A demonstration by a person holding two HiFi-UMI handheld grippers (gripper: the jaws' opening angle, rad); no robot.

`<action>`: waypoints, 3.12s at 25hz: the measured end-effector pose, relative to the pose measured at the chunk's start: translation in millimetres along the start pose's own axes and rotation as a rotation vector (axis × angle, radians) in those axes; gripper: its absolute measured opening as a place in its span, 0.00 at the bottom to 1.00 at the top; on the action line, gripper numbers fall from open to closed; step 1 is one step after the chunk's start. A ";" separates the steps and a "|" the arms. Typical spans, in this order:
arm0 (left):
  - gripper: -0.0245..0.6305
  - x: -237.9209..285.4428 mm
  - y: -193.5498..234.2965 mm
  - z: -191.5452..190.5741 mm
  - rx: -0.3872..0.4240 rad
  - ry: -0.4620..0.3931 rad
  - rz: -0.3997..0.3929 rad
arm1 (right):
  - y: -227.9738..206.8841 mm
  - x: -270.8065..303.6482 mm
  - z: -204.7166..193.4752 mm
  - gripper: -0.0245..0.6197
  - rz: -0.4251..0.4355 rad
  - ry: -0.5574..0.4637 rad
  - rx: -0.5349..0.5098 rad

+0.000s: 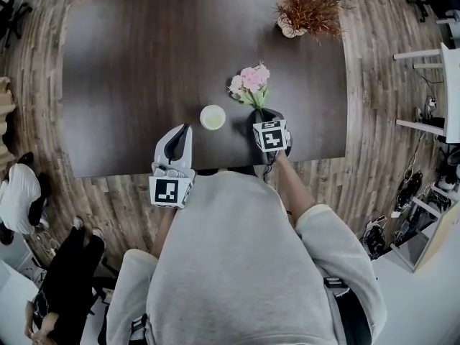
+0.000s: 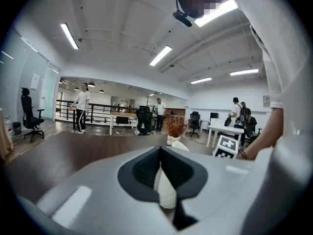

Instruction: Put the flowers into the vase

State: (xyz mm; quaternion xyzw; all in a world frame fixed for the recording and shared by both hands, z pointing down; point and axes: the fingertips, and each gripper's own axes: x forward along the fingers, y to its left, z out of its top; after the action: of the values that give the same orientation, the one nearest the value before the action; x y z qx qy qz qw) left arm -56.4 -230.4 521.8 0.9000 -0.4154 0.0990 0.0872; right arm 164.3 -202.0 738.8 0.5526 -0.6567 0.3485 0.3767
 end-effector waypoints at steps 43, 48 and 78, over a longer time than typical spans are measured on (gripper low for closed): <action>0.52 66.7 -50.8 -80.9 0.300 0.087 -0.252 | 86.3 -272.2 221.4 0.06 0.445 -1.087 0.059; 0.52 66.5 -49.5 -81.1 0.295 0.093 -0.247 | 129.9 -276.2 242.3 0.06 0.554 -1.136 0.001; 0.51 64.9 -44.5 -84.6 0.271 0.099 -0.237 | 149.3 -156.9 131.8 0.08 0.319 -0.853 -0.249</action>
State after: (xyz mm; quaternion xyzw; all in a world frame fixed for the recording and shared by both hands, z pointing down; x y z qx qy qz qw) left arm 9.9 -229.0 616.4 0.9402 -0.2846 0.1873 -0.0035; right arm 18.8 -222.7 532.2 0.4893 -0.8663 0.0626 0.0787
